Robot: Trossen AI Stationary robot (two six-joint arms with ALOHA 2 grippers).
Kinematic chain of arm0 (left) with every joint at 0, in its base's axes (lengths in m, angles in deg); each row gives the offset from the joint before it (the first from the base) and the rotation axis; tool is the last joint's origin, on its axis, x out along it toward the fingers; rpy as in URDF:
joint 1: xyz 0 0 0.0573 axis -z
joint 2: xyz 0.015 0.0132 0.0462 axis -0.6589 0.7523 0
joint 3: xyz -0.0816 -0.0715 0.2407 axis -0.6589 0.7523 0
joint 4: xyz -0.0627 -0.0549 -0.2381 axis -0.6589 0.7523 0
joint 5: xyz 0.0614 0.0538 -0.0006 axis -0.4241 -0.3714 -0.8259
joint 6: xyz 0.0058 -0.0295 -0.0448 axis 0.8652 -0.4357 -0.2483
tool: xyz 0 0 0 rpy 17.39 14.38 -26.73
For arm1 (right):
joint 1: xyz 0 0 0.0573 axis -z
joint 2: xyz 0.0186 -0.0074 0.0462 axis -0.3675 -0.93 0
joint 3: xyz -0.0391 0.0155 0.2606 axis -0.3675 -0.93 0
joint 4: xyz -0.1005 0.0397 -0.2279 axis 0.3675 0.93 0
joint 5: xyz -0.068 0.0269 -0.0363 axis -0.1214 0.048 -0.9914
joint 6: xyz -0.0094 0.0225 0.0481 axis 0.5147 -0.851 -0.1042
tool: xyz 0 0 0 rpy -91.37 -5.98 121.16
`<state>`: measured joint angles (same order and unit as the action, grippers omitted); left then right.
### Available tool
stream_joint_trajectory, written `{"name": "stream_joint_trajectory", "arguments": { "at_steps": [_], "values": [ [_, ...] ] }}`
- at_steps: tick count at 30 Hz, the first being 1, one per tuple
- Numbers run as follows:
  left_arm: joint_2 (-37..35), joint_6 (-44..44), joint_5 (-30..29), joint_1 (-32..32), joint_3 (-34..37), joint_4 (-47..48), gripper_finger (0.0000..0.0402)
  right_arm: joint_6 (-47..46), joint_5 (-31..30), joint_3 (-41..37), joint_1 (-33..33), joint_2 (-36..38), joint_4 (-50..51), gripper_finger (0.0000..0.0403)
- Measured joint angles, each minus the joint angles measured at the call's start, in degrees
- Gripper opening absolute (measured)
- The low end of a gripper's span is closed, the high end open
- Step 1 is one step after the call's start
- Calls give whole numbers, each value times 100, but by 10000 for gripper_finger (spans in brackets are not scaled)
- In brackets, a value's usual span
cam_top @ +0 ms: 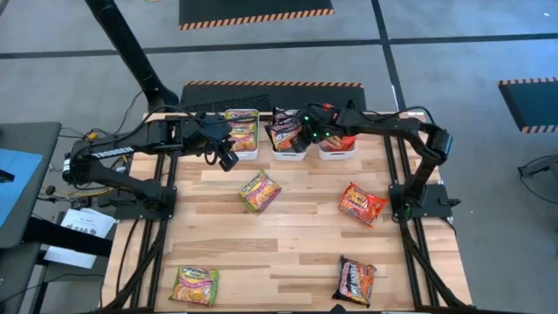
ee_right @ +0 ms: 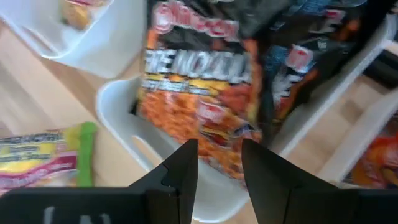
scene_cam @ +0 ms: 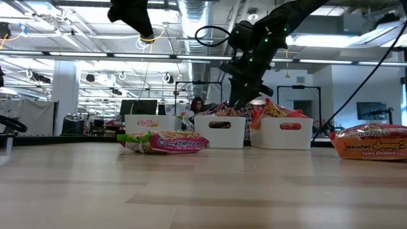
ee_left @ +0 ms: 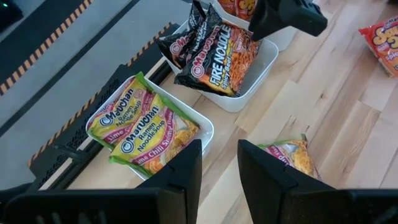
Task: Sort Maruchan noodles
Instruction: Put the black noodle pack into the middle white bin
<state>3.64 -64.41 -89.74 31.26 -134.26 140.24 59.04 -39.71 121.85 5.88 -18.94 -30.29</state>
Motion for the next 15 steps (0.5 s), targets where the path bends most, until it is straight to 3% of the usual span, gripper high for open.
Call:
{"name": "stream_joint_trajectory", "arguments": {
  "at_steps": [15],
  "values": [
    [0, 31, -4, 0, 0, 0, 90, -190, 107, 10, -156, -624, 20, 148]
  ]
}}
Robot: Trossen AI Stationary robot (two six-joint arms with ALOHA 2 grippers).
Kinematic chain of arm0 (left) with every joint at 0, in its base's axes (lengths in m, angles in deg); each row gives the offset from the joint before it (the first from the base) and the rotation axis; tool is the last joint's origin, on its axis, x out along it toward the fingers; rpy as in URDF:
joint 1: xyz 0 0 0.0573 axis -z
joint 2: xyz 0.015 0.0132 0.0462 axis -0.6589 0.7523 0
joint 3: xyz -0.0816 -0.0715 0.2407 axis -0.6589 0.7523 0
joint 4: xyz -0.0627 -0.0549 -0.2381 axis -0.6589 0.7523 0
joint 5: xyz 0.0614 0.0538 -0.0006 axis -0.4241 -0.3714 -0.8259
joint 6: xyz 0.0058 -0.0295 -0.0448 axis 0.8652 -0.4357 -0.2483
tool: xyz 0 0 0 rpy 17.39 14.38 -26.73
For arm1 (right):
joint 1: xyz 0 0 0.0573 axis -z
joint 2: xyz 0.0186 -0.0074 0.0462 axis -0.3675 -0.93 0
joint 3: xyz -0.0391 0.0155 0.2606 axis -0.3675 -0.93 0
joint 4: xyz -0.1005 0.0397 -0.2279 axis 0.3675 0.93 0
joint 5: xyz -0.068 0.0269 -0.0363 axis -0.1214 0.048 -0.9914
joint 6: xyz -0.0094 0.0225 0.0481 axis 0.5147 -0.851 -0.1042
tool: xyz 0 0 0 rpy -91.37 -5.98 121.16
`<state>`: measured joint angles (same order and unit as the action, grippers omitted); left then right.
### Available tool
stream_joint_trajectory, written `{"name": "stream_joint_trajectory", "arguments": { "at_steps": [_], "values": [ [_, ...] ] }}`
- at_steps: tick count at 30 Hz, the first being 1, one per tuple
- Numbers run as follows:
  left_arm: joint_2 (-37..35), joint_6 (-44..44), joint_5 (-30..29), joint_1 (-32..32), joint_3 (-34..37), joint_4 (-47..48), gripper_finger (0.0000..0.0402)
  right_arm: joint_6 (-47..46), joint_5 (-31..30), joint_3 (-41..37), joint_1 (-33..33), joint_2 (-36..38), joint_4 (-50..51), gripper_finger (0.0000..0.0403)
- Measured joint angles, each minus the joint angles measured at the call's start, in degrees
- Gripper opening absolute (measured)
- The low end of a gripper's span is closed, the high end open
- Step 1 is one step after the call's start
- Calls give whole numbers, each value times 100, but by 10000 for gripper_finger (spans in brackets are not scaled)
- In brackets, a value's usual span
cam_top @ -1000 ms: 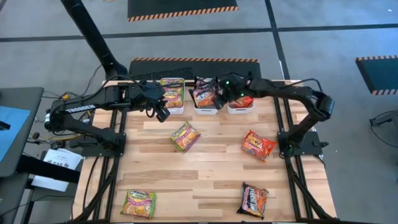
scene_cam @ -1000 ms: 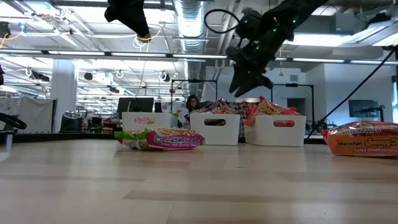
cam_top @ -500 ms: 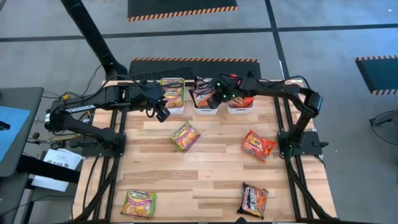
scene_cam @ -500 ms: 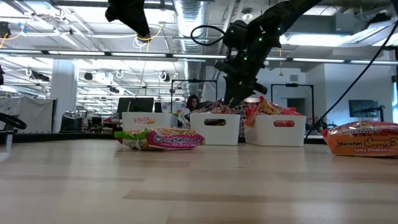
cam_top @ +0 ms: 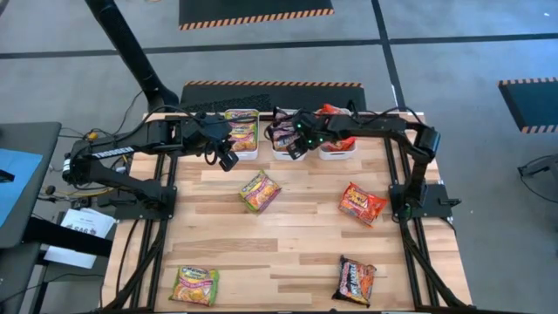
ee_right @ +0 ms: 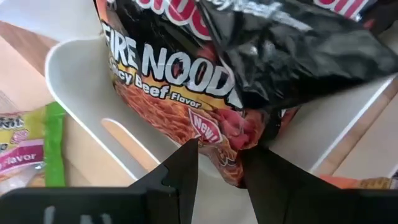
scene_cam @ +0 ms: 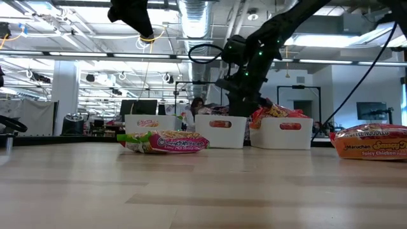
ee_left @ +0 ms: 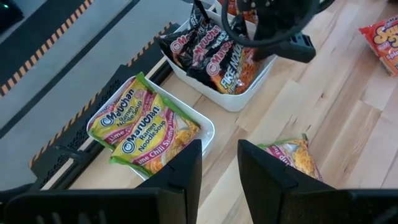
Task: Sort Maruchan noodles
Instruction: Put the black noodle pack into the middle white bin, then put the green noodle pack into the left white bin
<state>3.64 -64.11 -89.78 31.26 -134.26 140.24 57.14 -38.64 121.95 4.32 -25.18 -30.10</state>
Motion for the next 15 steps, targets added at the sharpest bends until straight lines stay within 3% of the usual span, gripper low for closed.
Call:
{"name": "stream_joint_trajectory", "arguments": {
  "at_steps": [15],
  "values": [
    [0, -22, 4, 0, 0, 2, 90, -38, -140, -22, 80, 900, 442, 148]
  ]
}}
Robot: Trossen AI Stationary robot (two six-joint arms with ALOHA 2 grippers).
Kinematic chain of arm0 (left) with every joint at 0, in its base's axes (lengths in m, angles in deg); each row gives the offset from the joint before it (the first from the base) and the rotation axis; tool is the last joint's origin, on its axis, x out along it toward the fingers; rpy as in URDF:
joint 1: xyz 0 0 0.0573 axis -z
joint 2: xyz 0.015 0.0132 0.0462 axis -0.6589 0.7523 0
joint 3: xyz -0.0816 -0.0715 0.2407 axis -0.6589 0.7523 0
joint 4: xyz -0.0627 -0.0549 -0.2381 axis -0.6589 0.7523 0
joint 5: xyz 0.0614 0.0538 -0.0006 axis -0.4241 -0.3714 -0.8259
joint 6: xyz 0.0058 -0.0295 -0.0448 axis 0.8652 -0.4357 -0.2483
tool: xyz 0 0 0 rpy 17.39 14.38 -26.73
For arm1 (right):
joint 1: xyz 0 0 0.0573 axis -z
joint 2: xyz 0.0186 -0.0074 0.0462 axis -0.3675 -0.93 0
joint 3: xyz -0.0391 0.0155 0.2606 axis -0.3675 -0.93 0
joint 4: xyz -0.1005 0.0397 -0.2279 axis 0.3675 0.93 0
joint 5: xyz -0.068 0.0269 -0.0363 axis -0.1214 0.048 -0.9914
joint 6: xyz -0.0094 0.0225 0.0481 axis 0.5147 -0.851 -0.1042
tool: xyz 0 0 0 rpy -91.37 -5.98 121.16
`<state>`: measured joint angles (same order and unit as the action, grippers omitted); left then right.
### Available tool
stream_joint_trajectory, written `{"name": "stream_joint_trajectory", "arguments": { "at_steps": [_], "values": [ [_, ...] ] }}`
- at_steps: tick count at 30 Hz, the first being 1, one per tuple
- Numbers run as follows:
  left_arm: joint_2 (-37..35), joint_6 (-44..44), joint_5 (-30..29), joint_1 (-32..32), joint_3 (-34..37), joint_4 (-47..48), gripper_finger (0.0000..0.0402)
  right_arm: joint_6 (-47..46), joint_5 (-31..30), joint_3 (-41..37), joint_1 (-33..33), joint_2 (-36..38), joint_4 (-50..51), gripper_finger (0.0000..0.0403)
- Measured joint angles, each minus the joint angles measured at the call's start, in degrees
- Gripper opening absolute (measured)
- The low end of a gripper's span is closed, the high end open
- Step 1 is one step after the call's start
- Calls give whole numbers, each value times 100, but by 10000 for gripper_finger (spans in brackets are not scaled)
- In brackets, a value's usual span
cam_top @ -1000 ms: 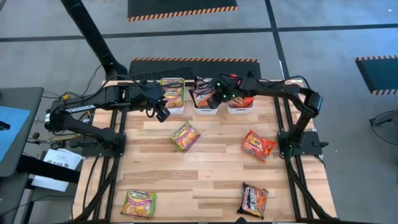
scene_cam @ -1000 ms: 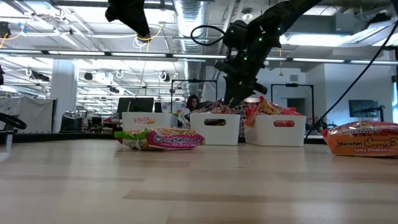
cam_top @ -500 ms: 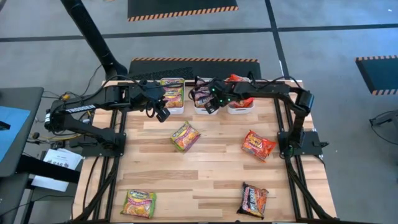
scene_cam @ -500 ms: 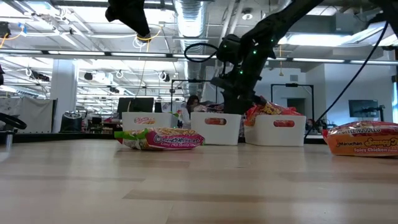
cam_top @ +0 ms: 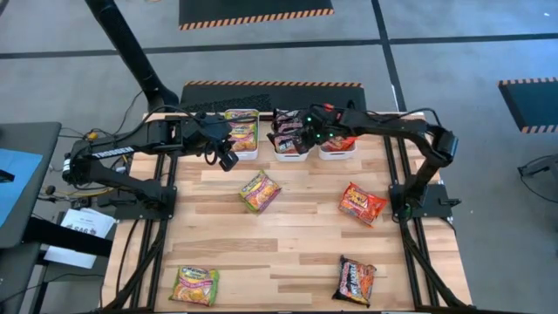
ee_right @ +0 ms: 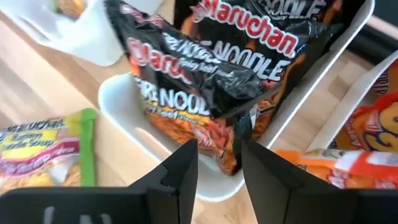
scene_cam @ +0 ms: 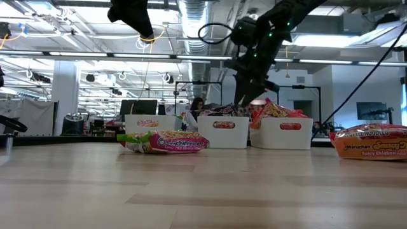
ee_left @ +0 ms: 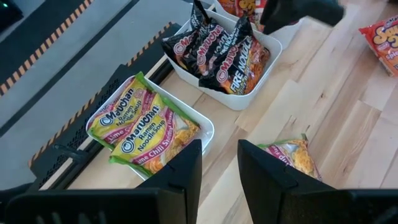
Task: Sort Maruchan noodles
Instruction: Put the green noodle pack into the left white bin
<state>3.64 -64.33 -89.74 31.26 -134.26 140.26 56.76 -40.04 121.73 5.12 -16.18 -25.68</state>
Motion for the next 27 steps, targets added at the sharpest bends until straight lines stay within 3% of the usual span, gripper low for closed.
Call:
{"name": "stream_joint_trajectory", "arguments": {
  "at_steps": [7, 16, 23, 27],
  "values": [
    [0, 195, 29, 0, 0, 43, 90, 78, 224, 0, -84, 563, 2, 148],
    [63, -336, 889, 0, 2, 237, 90, 85, 1258, 0, -125, 1067, 32, 152],
    [437, -94, 1447, -33, 2, 446, 102, 82, 1368, 0, -320, 1352, 48, 182],
    [707, -66, 1399, -155, 2, 517, 129, 1, 1379, 0, -401, 1541, 61, 198]
  ]
}}
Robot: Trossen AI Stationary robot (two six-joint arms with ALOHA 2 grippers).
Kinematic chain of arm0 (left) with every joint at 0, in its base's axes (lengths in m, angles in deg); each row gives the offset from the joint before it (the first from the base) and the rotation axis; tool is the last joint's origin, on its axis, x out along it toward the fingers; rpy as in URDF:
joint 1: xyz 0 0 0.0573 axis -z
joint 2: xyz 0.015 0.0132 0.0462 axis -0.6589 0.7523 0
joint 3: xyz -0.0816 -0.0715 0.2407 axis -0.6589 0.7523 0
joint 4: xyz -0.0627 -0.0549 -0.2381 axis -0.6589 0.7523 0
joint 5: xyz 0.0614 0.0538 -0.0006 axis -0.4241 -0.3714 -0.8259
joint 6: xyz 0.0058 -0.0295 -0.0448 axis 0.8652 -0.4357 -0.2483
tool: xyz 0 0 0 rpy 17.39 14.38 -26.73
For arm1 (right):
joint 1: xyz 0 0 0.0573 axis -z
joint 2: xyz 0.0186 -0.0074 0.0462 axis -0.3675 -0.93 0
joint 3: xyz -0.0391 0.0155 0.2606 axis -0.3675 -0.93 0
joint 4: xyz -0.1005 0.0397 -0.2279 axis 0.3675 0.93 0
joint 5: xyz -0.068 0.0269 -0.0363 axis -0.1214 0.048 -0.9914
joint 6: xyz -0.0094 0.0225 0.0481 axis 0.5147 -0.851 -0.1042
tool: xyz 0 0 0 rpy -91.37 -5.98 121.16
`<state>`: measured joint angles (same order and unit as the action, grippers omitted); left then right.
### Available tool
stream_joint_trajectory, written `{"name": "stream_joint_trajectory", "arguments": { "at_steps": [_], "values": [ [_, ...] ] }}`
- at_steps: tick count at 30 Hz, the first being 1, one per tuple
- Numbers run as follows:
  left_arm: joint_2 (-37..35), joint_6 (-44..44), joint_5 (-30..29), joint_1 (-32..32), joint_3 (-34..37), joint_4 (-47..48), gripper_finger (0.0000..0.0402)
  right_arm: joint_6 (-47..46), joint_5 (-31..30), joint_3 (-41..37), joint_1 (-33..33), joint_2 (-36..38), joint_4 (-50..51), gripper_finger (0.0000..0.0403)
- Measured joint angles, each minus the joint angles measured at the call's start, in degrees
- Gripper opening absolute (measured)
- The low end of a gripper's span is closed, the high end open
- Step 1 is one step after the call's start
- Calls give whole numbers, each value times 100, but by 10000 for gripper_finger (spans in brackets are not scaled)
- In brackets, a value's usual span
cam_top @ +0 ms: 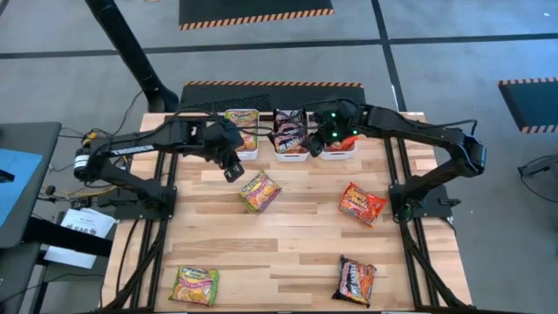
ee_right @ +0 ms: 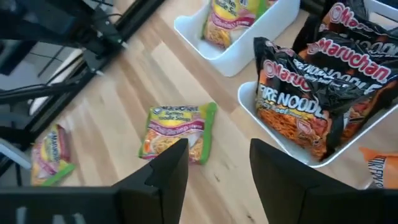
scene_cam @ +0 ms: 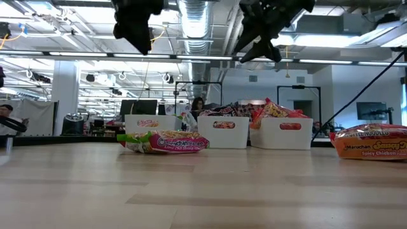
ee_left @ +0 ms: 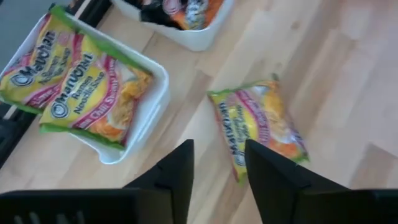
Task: Sort Maruchan noodles
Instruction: Put the green noodle pack into the left white bin
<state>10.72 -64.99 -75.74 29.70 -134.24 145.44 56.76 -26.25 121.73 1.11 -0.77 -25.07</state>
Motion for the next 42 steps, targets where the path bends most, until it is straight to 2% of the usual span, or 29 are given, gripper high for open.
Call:
{"name": "stream_joint_trajectory", "arguments": {
  "at_steps": [4, 6, 10, 15, 21, 27, 35, 42],
  "values": [
    [251, -211, -84, -253, 0, -6, 159, -26, 155, 2, -18, 236, 247, 203],
    [347, -395, 89, -407, 0, 21, 167, -69, 161, 2, -20, 360, 446, 203],
    [436, -550, 561, -653, 0, 21, 171, -74, 153, 7, -15, 529, 552, 201],
    [434, -911, 729, -741, 0, -2, 171, -72, 151, 7, -15, 601, 670, 200],
    [564, -1111, 1395, -730, -9, -209, 171, -72, 147, 4, -20, 537, 978, 200],
    [904, -838, 1411, -663, -2, 148, 172, -74, 105, 2, -120, 540, 1059, 200],
    [1766, -1073, 2523, -572, -2, -360, 174, -280, 96, 2, -397, 544, 1092, 200],
    [2427, -1356, 2475, -260, -2, -729, 174, -268, 96, 2, -657, 544, 1111, 200]
  ]
}}
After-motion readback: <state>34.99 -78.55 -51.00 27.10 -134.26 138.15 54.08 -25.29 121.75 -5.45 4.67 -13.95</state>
